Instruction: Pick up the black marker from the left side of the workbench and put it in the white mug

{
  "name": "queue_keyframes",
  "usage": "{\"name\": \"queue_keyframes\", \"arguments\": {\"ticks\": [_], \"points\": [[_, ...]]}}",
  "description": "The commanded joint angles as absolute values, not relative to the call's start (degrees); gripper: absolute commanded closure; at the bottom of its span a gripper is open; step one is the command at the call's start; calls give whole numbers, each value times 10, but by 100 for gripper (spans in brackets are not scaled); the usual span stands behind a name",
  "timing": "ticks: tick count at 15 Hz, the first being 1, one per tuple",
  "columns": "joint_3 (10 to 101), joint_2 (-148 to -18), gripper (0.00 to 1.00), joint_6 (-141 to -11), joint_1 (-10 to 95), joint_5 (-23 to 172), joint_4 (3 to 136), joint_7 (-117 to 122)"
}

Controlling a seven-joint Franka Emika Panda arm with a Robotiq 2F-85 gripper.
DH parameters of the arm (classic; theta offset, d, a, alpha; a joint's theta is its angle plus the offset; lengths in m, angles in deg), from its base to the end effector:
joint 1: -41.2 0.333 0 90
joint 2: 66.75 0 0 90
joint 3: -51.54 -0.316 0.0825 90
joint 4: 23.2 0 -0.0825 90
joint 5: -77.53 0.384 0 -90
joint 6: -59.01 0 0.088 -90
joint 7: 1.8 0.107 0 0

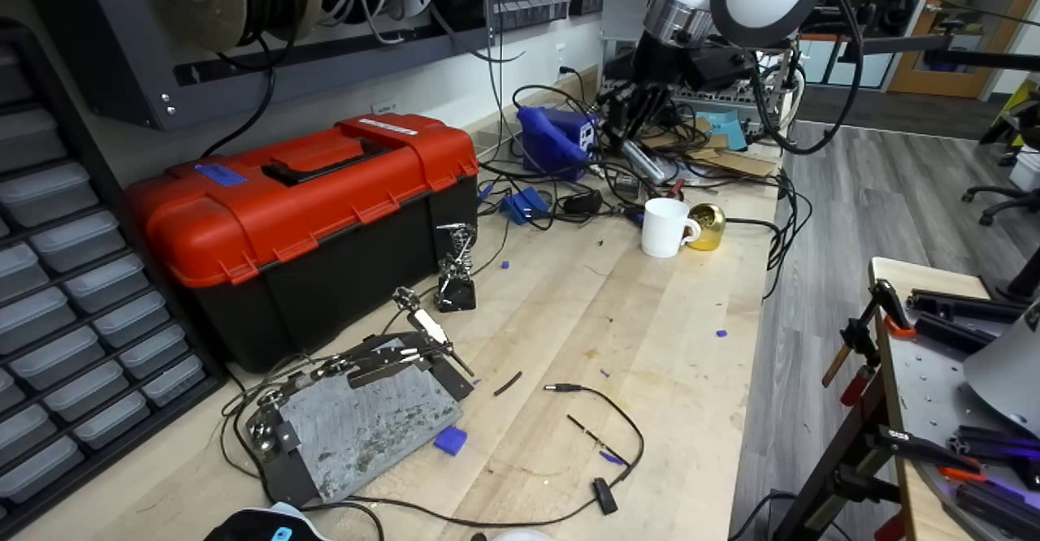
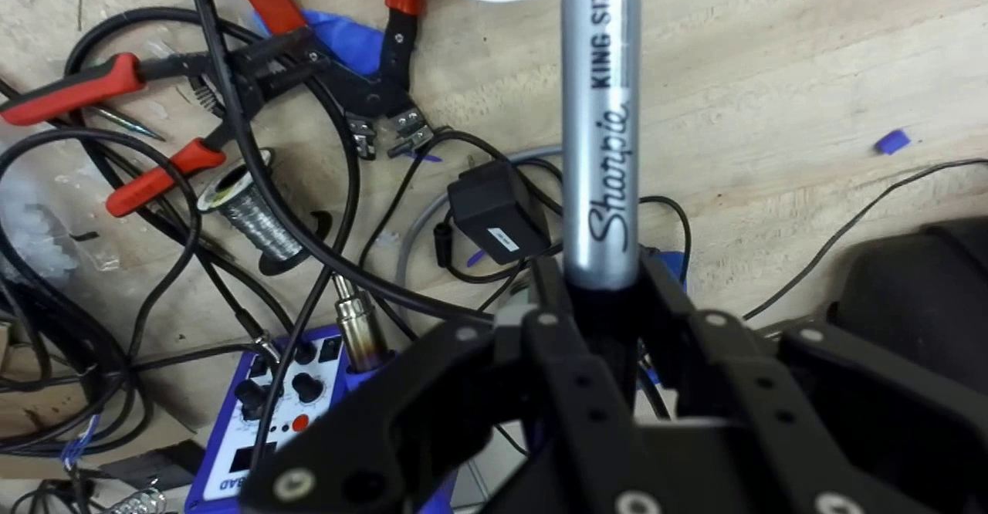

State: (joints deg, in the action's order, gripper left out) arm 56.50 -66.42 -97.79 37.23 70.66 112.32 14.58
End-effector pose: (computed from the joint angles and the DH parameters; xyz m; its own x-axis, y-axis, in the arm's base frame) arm 0.5251 -0.0778 0.3679 0.8733 -0.3140 0.3725 -0.3299 -0.9437 -0.0222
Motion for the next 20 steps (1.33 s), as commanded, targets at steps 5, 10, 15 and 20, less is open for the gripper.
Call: {"name": "queue_keyframes", "arguments": {"ticks": [5, 10, 15, 20], "points": [[585, -608, 95, -1064, 350, 537, 1232, 334], [580, -565, 95, -1089, 324, 407, 1280, 463], [567, -540, 95, -1084, 316, 325, 1291, 549], [555, -541, 95, -1079, 315, 269, 1286, 615]]}}
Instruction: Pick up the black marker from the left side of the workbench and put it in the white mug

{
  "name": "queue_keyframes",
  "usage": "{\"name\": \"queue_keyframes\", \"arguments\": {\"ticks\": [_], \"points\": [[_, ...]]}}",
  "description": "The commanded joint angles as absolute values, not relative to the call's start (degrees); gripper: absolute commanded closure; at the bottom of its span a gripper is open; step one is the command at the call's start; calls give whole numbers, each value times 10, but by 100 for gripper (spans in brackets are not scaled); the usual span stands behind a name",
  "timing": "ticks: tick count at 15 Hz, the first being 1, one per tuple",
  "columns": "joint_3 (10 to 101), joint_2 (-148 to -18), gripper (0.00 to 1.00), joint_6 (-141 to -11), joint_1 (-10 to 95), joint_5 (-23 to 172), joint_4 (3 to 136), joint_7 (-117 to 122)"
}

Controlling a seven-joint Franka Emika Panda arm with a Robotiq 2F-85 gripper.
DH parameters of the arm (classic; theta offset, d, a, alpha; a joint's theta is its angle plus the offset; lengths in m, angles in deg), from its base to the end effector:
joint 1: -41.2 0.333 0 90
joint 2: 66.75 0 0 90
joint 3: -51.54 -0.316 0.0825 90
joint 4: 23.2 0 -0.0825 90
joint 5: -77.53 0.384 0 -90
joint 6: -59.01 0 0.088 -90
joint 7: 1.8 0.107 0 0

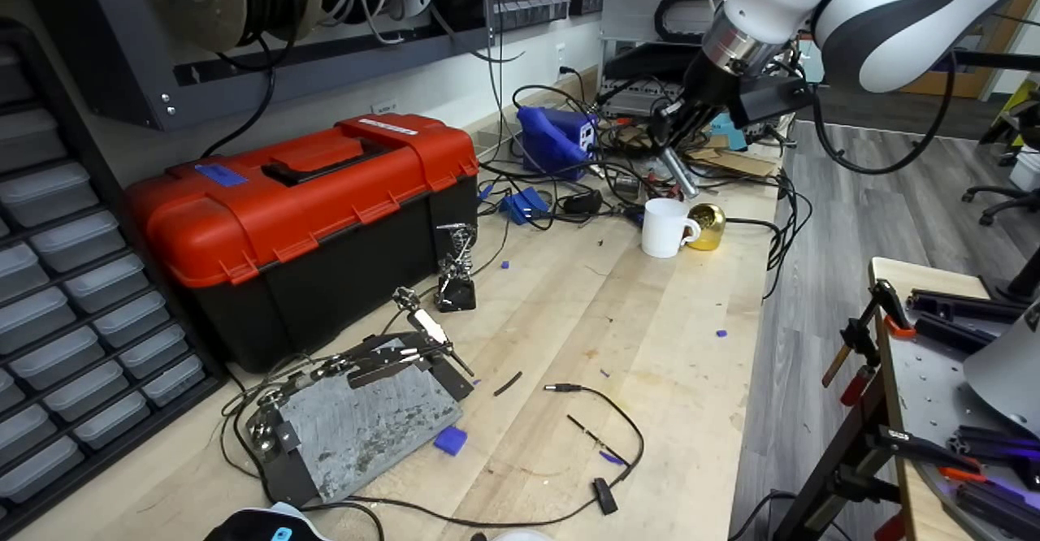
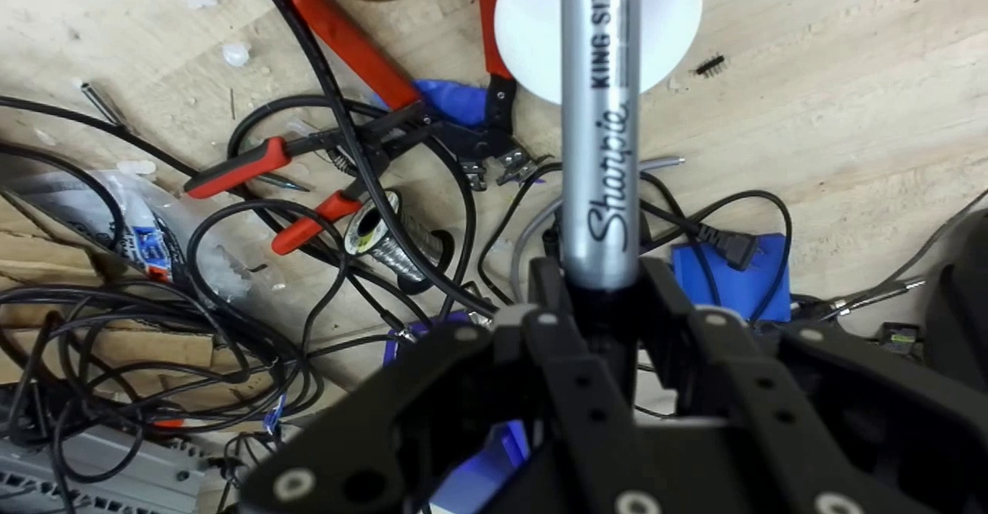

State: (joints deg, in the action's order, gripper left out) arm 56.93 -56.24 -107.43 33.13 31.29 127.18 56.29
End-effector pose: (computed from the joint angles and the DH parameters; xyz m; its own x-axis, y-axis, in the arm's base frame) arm 0.4443 -0.0610 0.3504 0.7465 -0.4087 0.5250 -0.4878 -0.8728 0.0141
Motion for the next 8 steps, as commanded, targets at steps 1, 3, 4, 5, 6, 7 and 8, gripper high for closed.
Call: {"name": "queue_keyframes", "arguments": {"ticks": [1, 3, 4, 5, 6, 7, 8], "points": [[553, -543, 95, -1075, 315, 260, 1283, 627], [550, -547, 95, -1069, 316, 243, 1278, 648], [550, -548, 95, -1069, 316, 234, 1276, 656], [551, -550, 95, -1068, 315, 227, 1274, 664], [552, -550, 95, -1067, 315, 220, 1273, 670], [552, -552, 95, -1066, 315, 213, 1270, 676], [553, -553, 95, -1067, 315, 209, 1269, 680]]}}
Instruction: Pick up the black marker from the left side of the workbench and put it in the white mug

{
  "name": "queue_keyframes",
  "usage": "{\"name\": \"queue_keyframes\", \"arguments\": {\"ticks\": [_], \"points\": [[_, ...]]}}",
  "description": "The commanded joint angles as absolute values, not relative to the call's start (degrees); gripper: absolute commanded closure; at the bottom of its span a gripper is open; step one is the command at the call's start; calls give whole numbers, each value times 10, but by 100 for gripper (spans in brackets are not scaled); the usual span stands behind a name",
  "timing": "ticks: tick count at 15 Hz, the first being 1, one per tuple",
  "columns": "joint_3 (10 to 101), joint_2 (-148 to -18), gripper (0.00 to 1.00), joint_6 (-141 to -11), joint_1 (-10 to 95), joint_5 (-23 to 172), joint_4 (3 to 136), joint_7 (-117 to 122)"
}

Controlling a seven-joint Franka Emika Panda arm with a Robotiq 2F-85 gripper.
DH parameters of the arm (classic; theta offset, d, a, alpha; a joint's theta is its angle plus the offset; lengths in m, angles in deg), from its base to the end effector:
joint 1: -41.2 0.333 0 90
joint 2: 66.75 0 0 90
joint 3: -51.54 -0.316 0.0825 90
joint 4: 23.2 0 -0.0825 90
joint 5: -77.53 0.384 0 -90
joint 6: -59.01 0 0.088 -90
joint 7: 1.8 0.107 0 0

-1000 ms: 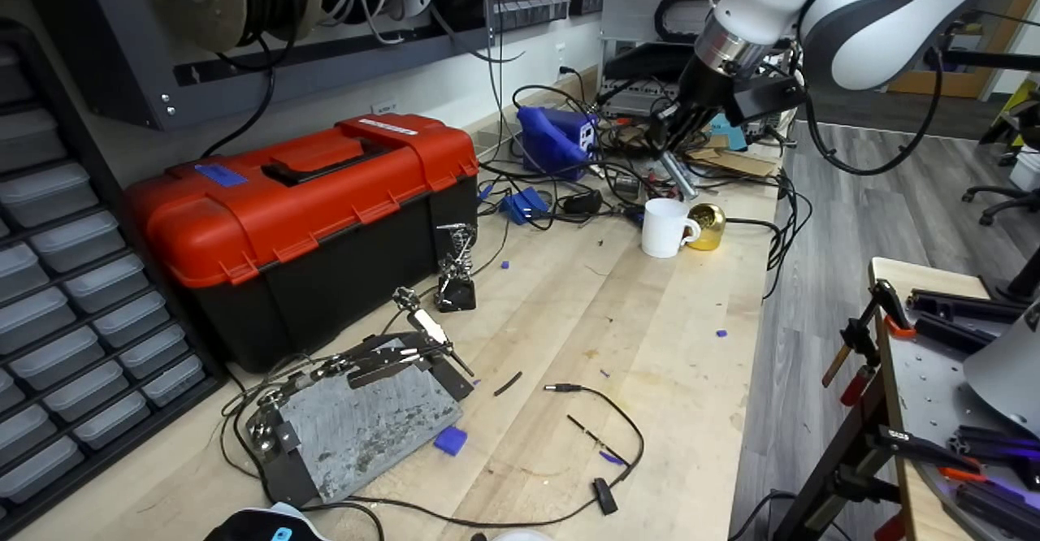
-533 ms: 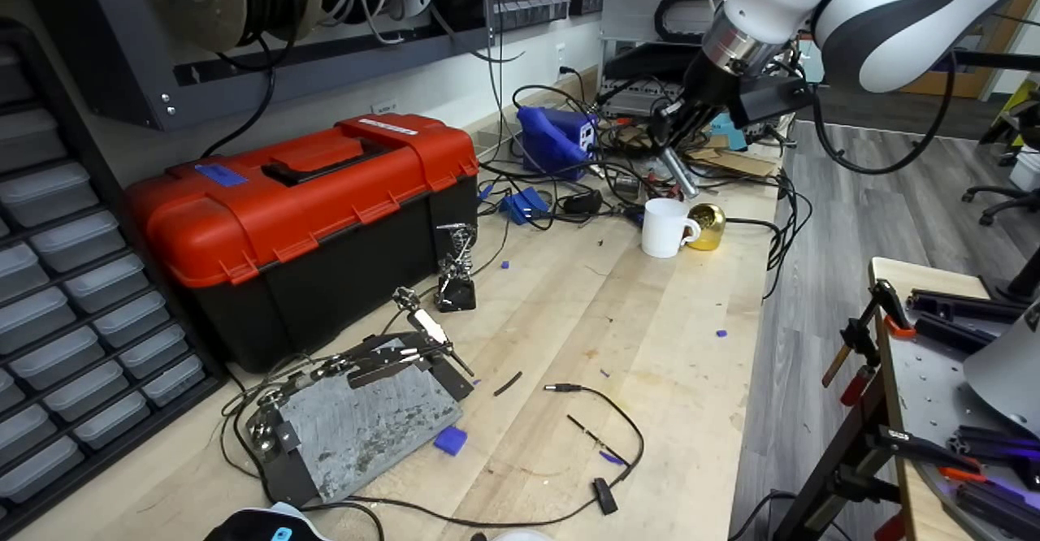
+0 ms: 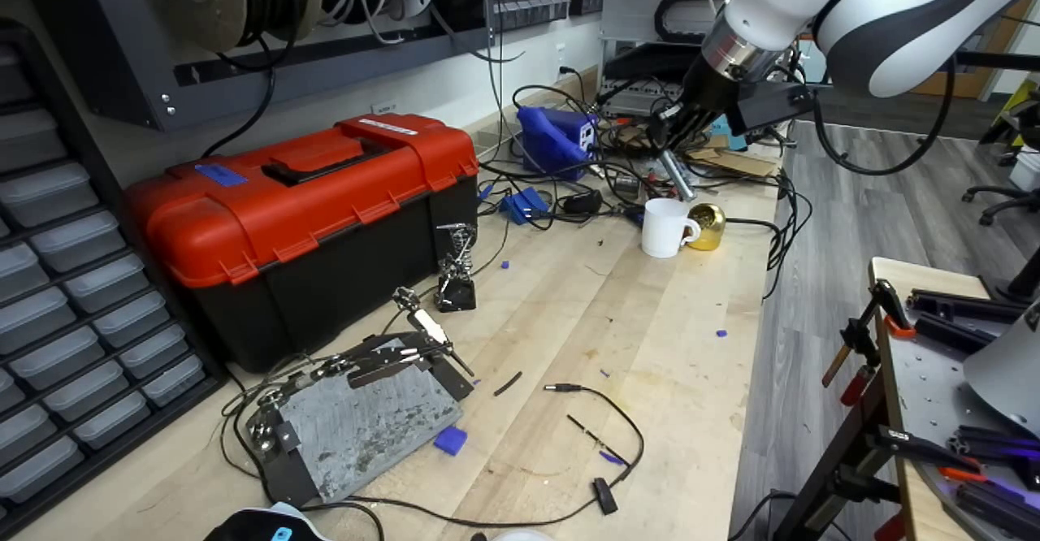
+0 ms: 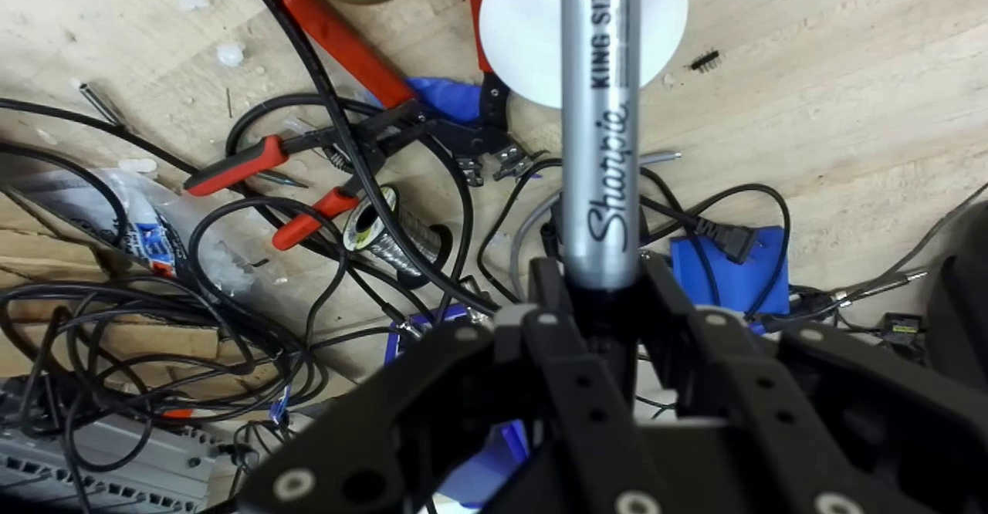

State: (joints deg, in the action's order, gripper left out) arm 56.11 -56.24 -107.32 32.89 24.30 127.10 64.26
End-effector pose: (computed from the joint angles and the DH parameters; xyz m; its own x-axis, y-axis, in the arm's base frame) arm 0.4421 -0.0512 0.3472 0.7286 -0.4109 0.5479 -0.5013 -0.8651 0.0179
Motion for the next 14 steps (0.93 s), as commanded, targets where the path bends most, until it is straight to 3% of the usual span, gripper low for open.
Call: {"name": "queue_keyframes", "arguments": {"ticks": [1, 14], "points": [[554, -555, 95, -1068, 314, 204, 1266, 683], [558, -609, 95, -1058, 322, 210, 1198, 666]]}}
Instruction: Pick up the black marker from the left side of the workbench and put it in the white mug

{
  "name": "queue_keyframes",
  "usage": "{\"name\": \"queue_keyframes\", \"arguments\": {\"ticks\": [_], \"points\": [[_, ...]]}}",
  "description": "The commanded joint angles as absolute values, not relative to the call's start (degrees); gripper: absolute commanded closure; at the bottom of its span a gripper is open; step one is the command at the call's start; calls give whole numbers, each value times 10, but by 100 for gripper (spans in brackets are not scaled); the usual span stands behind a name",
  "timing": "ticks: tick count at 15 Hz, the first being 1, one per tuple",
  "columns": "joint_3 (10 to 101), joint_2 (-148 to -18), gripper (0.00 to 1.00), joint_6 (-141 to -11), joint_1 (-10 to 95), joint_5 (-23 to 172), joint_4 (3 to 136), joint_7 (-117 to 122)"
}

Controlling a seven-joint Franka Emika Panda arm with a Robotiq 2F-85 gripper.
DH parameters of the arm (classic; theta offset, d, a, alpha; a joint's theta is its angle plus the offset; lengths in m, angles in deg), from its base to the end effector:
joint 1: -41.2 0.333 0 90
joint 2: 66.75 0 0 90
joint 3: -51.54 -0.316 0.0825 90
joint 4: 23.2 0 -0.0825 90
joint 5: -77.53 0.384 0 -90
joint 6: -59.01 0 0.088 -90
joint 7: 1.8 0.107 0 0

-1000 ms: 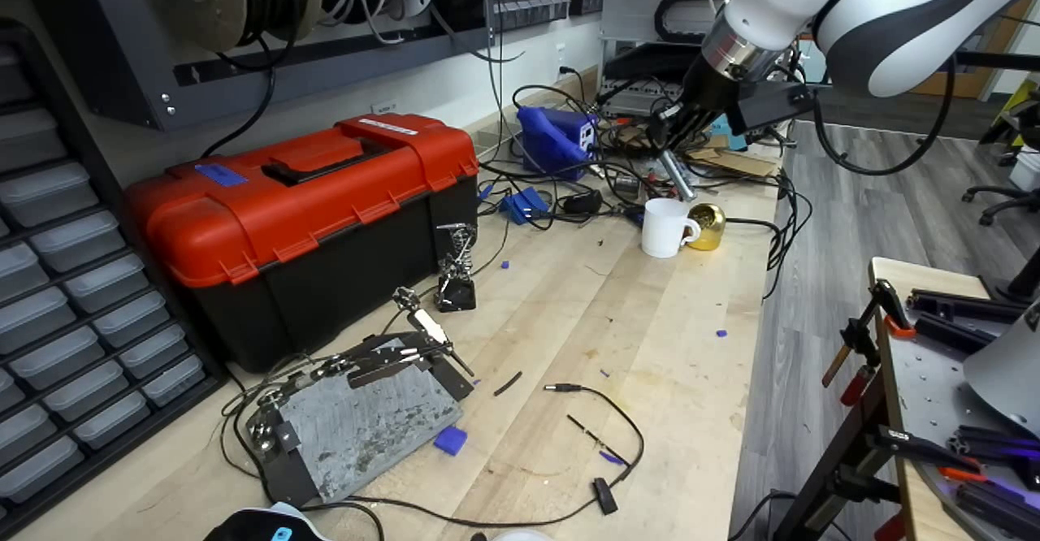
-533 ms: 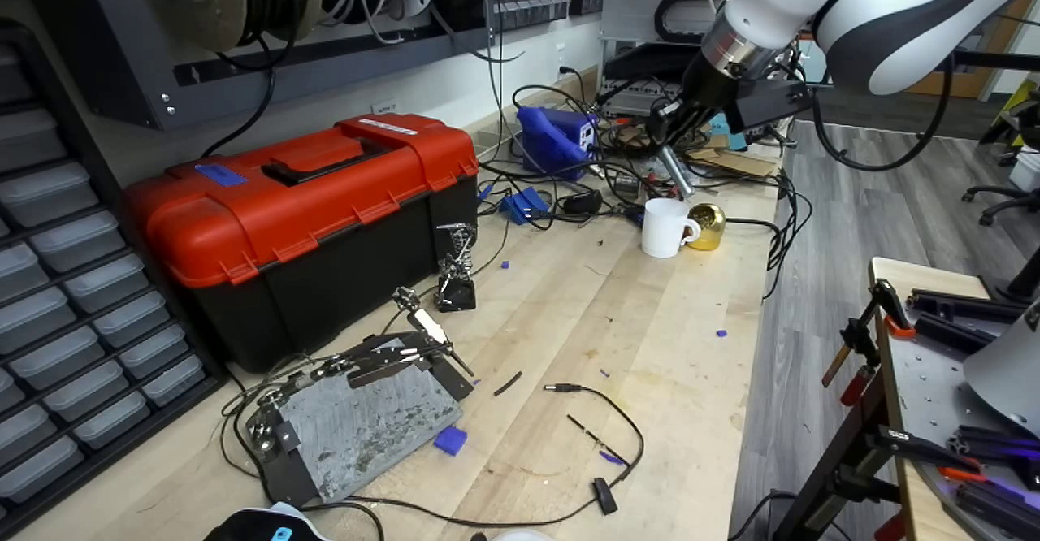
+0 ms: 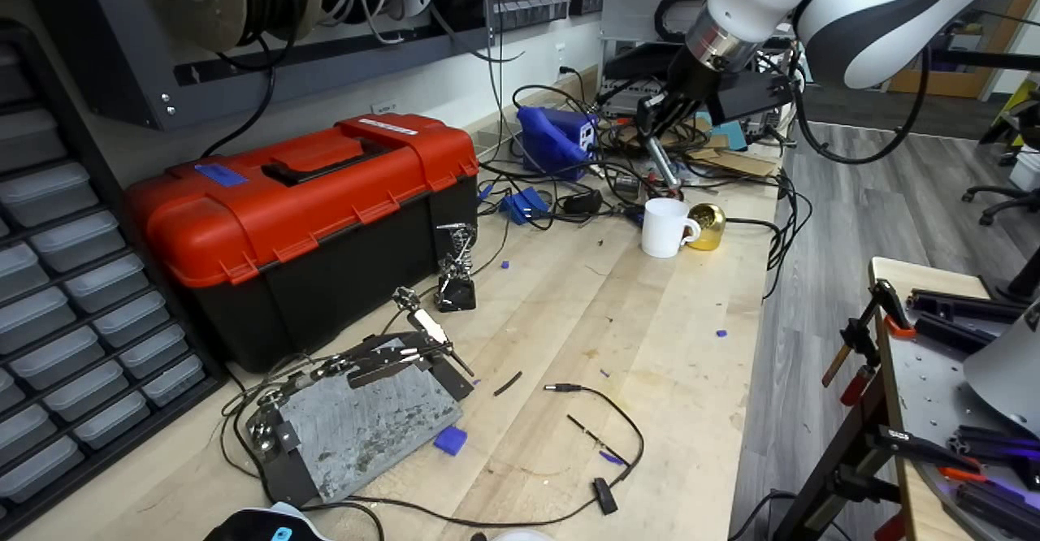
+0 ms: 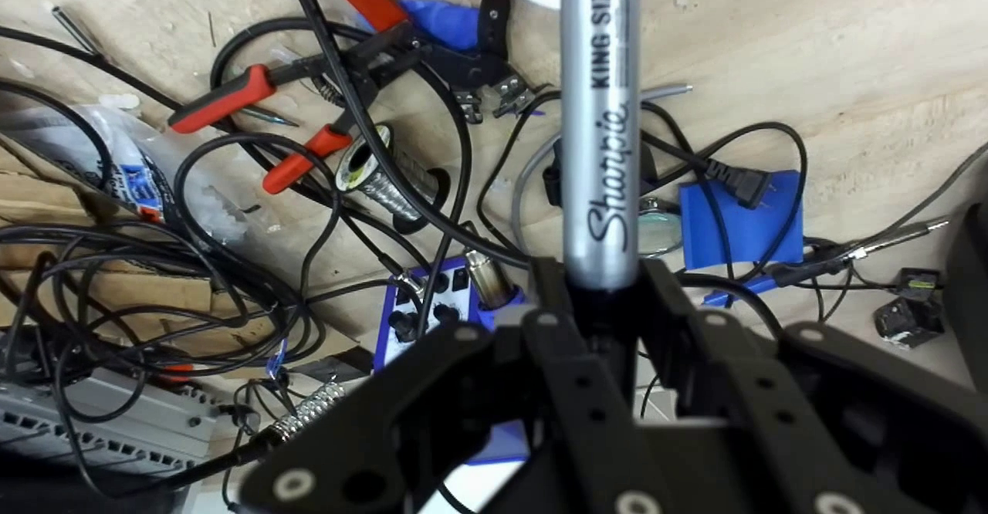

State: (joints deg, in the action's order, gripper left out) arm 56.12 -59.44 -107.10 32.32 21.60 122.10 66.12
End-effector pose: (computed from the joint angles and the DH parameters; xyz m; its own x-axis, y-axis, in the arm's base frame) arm 0.4671 -0.0608 0.3567 0.7098 -0.3984 0.5809 -0.5059 -0.8622 0.0268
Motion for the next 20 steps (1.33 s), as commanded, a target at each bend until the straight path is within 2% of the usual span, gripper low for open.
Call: {"name": "queue_keyframes", "arguments": {"ticks": [1, 20], "points": [[558, -612, 95, -1059, 321, 206, 1196, 669], [554, -654, 95, -1072, 323, 124, 1191, 760]]}}
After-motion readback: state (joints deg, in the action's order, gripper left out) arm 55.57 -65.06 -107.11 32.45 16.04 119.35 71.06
